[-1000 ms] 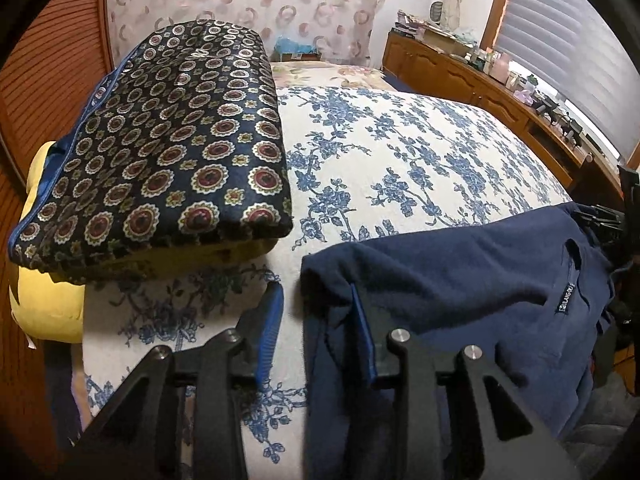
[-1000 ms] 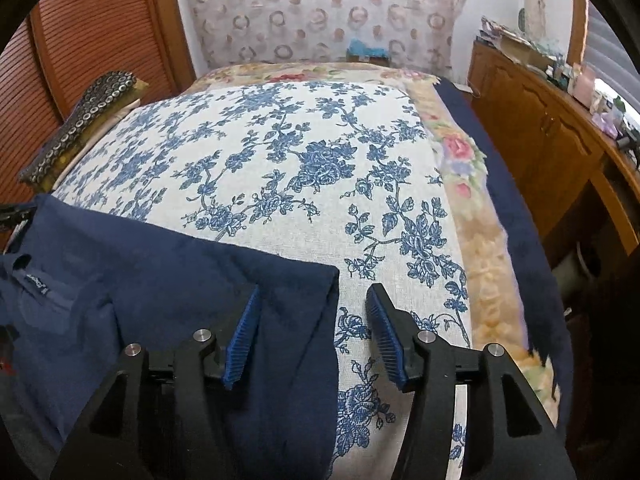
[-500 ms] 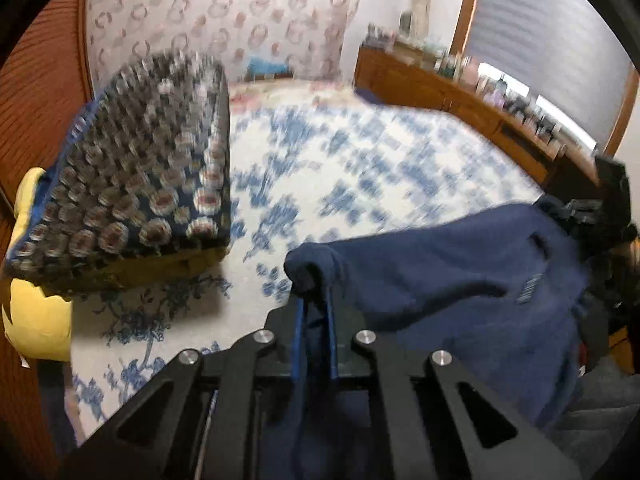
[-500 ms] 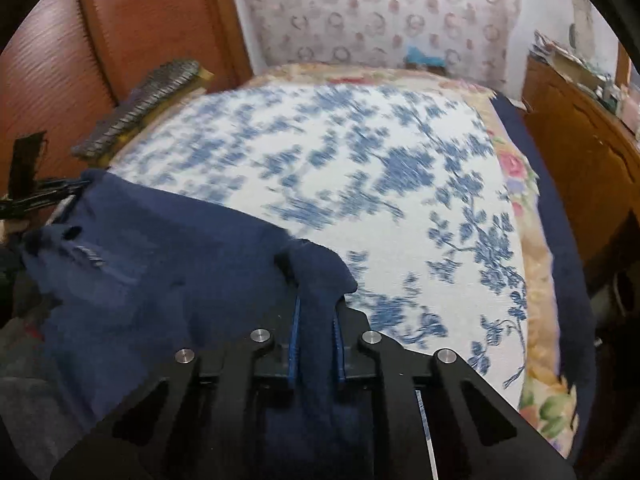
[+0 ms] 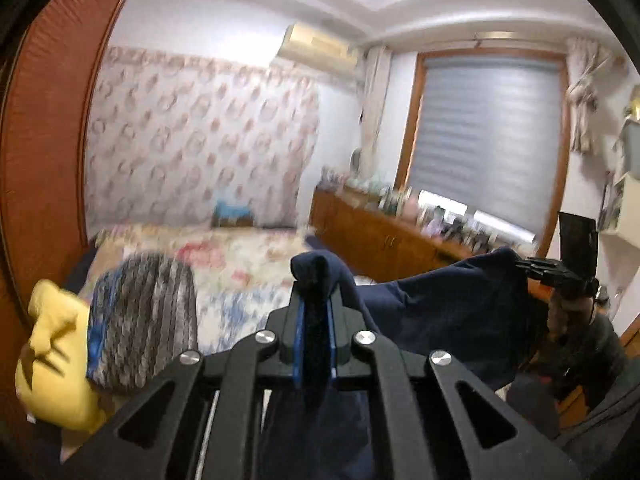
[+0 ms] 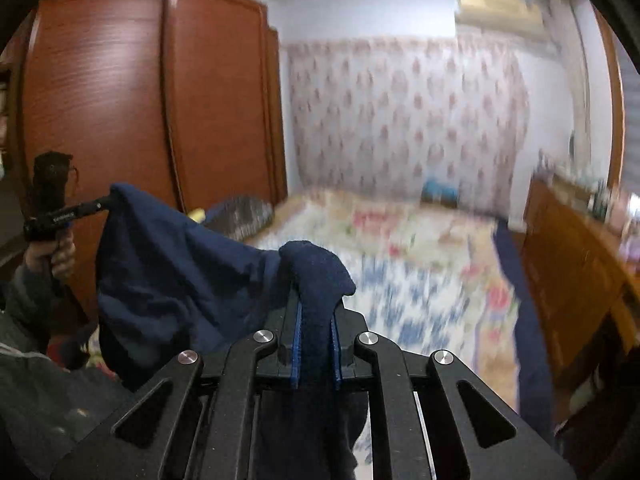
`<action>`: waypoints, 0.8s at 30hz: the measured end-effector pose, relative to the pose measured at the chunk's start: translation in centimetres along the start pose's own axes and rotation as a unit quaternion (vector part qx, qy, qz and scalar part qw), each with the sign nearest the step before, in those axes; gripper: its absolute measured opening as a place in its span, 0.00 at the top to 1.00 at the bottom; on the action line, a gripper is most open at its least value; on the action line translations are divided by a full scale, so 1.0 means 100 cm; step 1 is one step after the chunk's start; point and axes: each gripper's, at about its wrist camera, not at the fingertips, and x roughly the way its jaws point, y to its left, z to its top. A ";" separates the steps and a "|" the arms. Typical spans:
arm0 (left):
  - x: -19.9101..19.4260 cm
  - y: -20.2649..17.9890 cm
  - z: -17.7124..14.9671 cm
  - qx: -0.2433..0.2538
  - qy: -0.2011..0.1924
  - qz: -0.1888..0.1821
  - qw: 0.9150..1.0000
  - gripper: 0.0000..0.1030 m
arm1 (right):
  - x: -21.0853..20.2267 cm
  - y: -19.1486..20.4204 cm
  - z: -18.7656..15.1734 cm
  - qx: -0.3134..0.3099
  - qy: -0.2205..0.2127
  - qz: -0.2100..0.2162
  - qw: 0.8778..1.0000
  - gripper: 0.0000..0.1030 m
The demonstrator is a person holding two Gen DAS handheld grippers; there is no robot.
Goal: Fold small clothes
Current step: 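Lift the folded shirt high off the bed with both tools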
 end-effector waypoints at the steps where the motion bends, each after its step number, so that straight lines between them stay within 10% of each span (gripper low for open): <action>1: -0.006 -0.003 0.009 0.008 -0.012 0.003 1.000 0.95 | -0.012 0.004 0.014 -0.011 -0.015 -0.002 1.000 0.92; 13: -0.074 -0.018 0.122 0.081 -0.138 0.021 0.987 0.95 | -0.108 0.008 0.126 -0.052 -0.124 -0.049 0.990 0.92; 24: -0.023 0.003 0.126 0.074 -0.100 0.030 0.992 0.95 | -0.096 -0.032 0.119 -0.030 -0.092 -0.094 0.991 0.92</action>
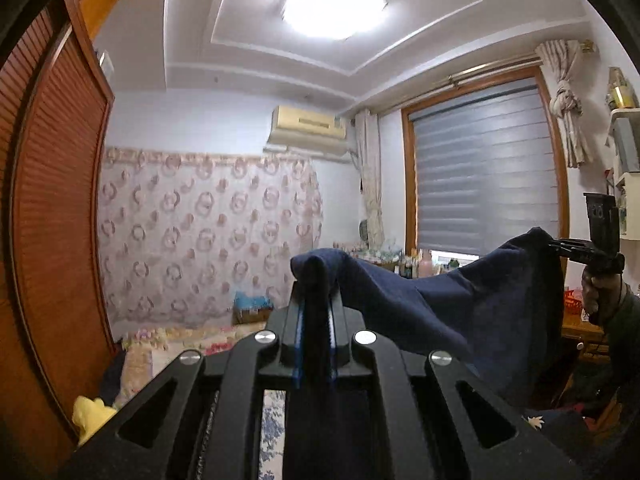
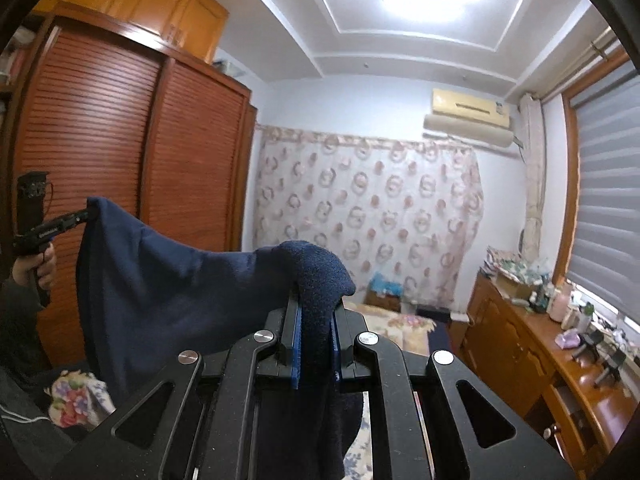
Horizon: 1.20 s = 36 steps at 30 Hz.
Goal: Fold small clothes
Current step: 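Lift the folded shirt high off the bed with both tools, then lower the shirt flat onto the bed and open both tools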
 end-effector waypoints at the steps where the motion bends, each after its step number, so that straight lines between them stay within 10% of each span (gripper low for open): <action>1: 0.012 0.005 -0.006 -0.004 0.010 0.002 1.000 0.95 | 0.016 -0.007 -0.008 0.005 0.016 -0.002 1.000 0.92; 17: 0.289 0.059 -0.216 -0.004 0.240 0.063 0.969 0.95 | 0.302 -0.089 -0.219 0.061 0.231 -0.040 0.970 0.92; 23: 0.299 0.057 -0.227 -0.001 0.260 0.078 0.962 0.95 | 0.330 -0.102 -0.240 0.081 0.255 -0.055 0.962 0.91; 28: 0.287 0.055 -0.235 -0.016 0.284 0.062 0.957 0.94 | 0.335 -0.103 -0.239 0.085 0.273 -0.076 0.955 0.69; 36: 0.251 0.031 -0.281 -0.022 0.361 0.039 0.932 0.91 | 0.285 -0.092 -0.258 0.098 0.274 -0.076 0.954 0.57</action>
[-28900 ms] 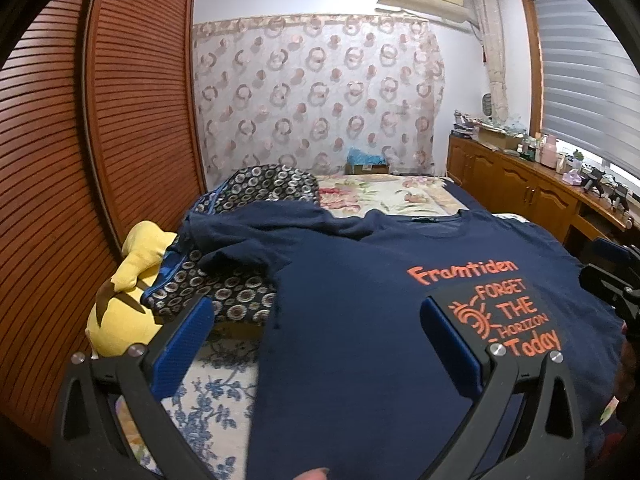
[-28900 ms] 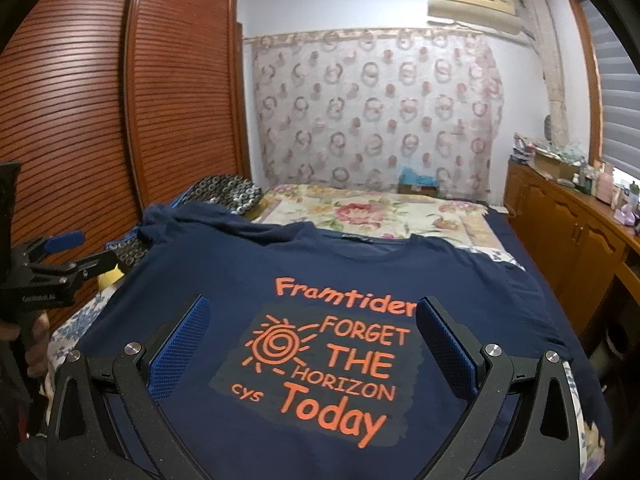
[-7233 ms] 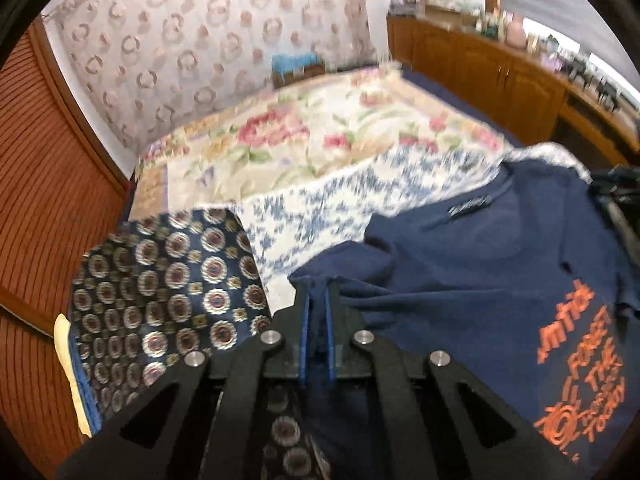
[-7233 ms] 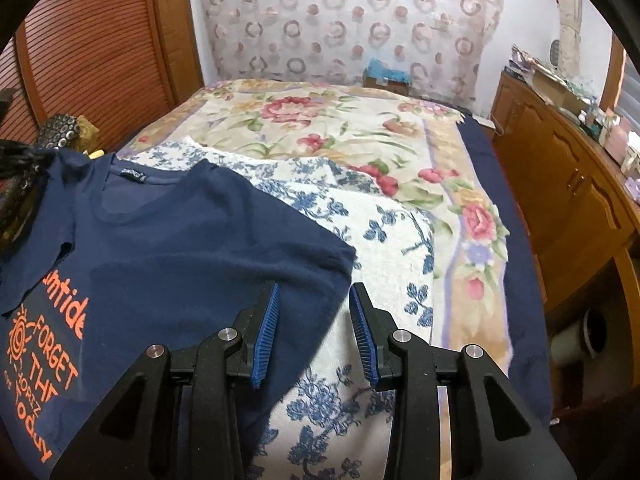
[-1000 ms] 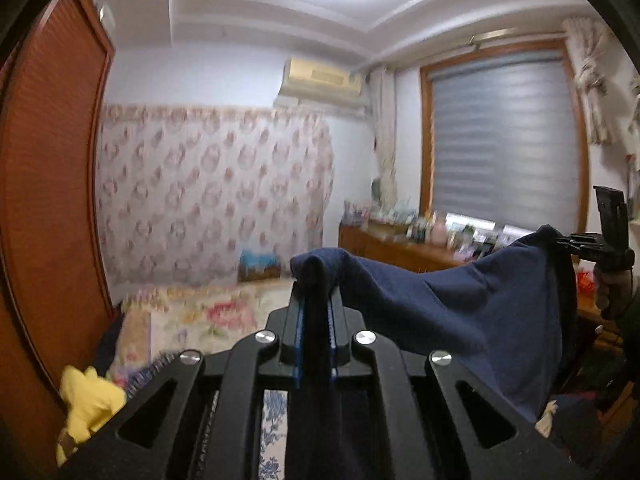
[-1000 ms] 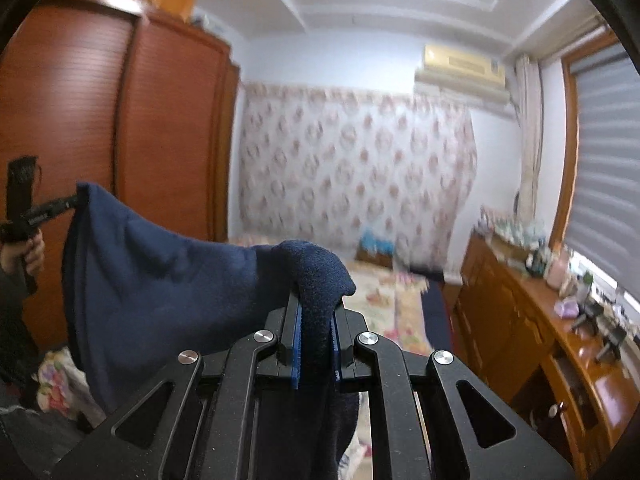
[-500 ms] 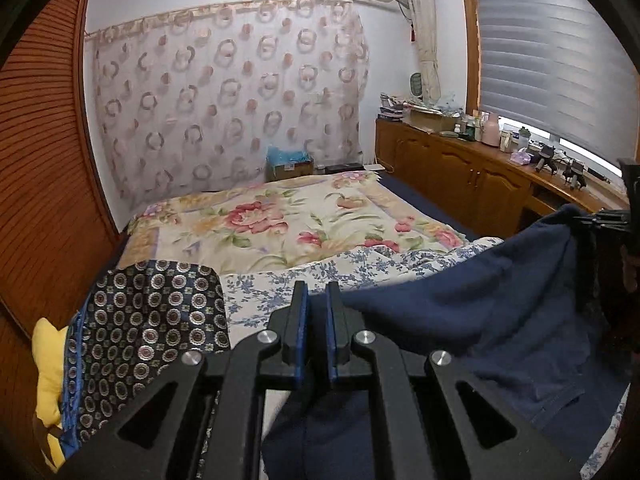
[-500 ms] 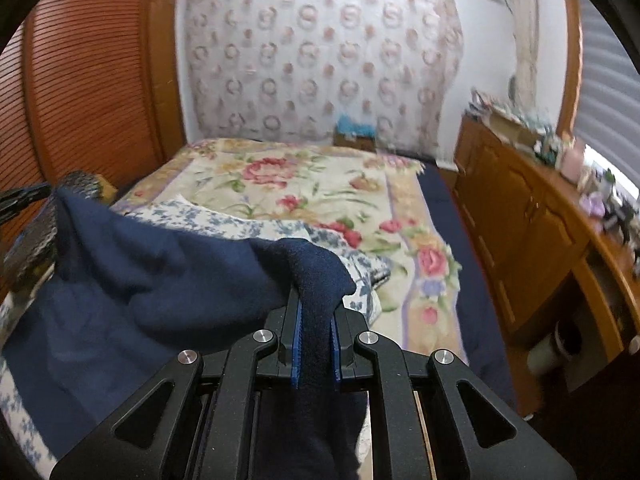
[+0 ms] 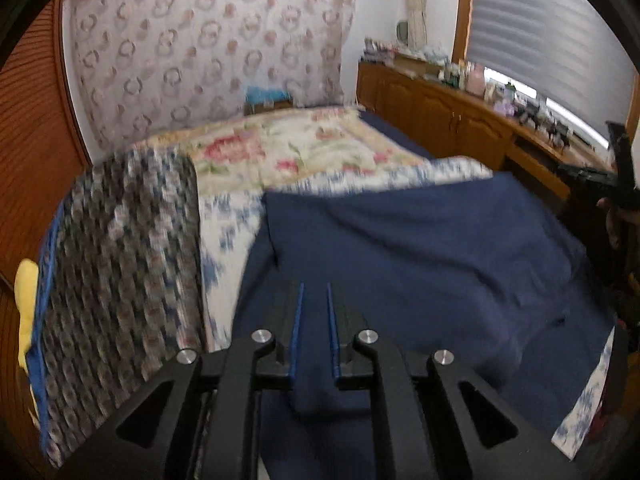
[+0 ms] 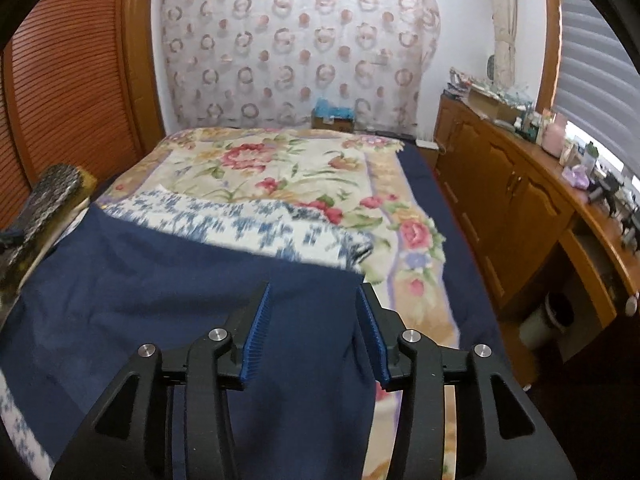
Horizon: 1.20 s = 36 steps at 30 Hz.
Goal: Fold small clothes
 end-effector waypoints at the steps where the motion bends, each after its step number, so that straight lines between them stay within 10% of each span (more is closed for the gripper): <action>1: 0.000 -0.002 -0.006 0.000 0.005 0.000 1.000 0.91 | -0.004 0.002 -0.009 -0.002 0.004 0.002 1.000 0.57; 16: 0.011 -0.021 -0.058 -0.015 0.048 0.012 0.999 0.84 | -0.003 0.011 -0.099 0.027 0.076 0.012 0.997 0.57; 36: 0.022 -0.008 -0.071 -0.029 0.037 0.056 0.997 0.77 | 0.000 0.015 -0.112 0.025 0.060 -0.004 0.998 0.57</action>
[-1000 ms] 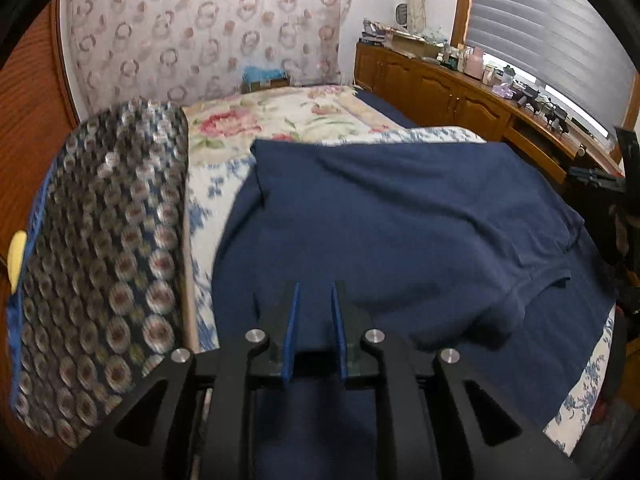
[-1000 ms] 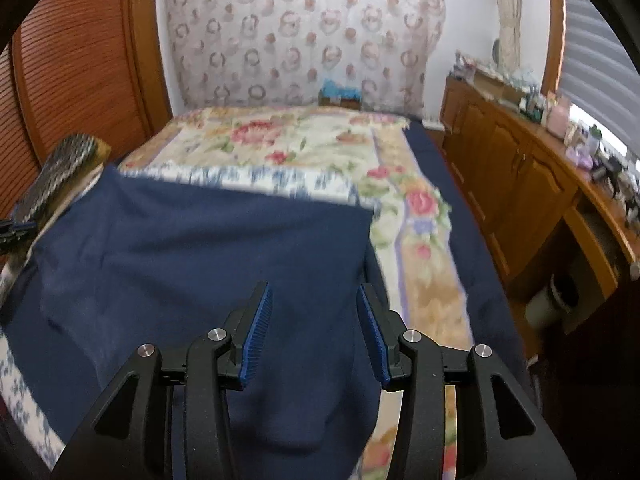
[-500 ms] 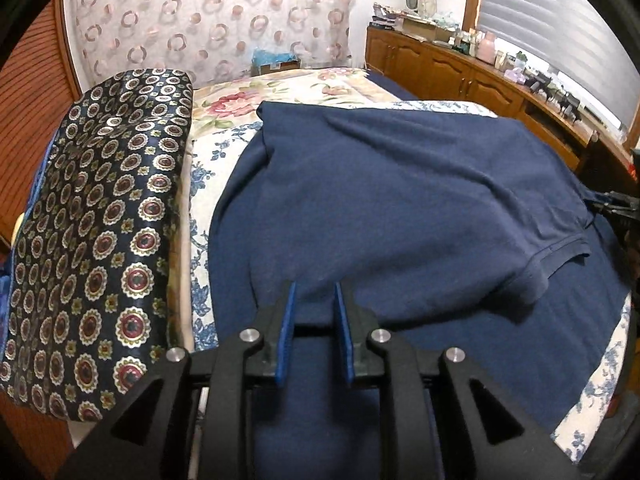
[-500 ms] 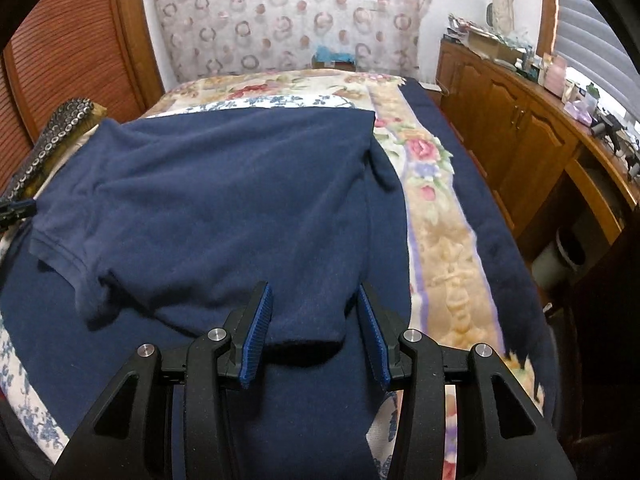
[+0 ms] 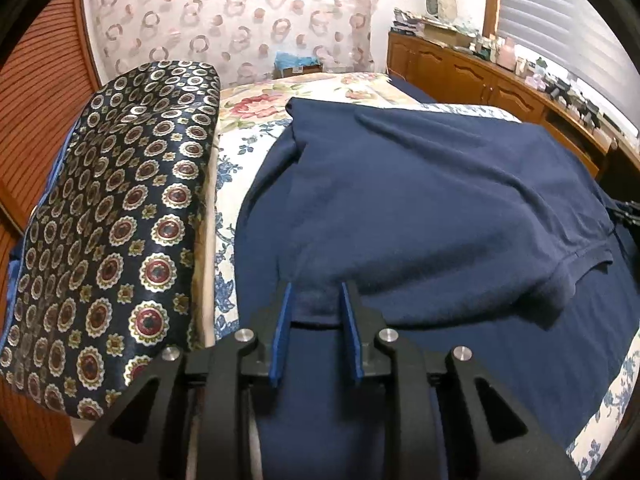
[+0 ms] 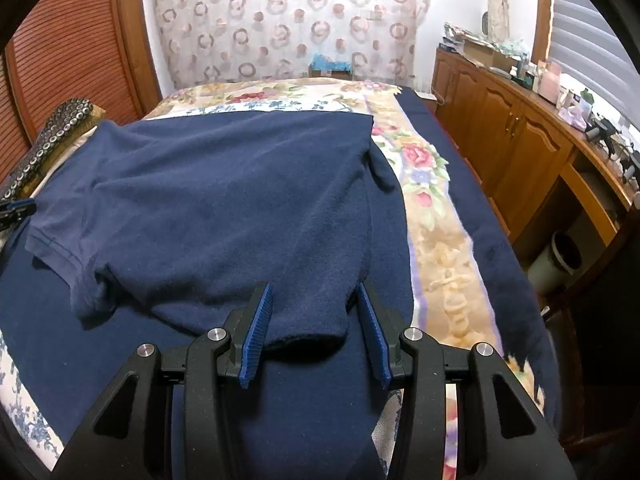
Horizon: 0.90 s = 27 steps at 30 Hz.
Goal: Fold small clothes
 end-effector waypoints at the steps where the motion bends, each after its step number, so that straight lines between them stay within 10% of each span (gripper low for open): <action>1: 0.000 0.000 0.000 -0.002 0.000 0.001 1.000 0.77 | 0.000 0.000 0.000 0.000 0.000 0.000 1.000 0.57; 8: 0.000 0.000 0.000 -0.002 -0.001 0.006 1.000 0.77 | -0.001 0.002 0.000 -0.007 -0.003 -0.006 1.000 0.59; 15: -0.003 -0.001 0.001 0.017 0.007 -0.026 0.999 0.93 | -0.006 0.009 0.002 -0.029 -0.005 0.014 0.999 0.94; 27: -0.075 -0.002 0.000 0.007 -0.081 -0.063 0.995 0.96 | -0.064 0.007 0.023 -0.035 -0.079 0.037 0.996 0.96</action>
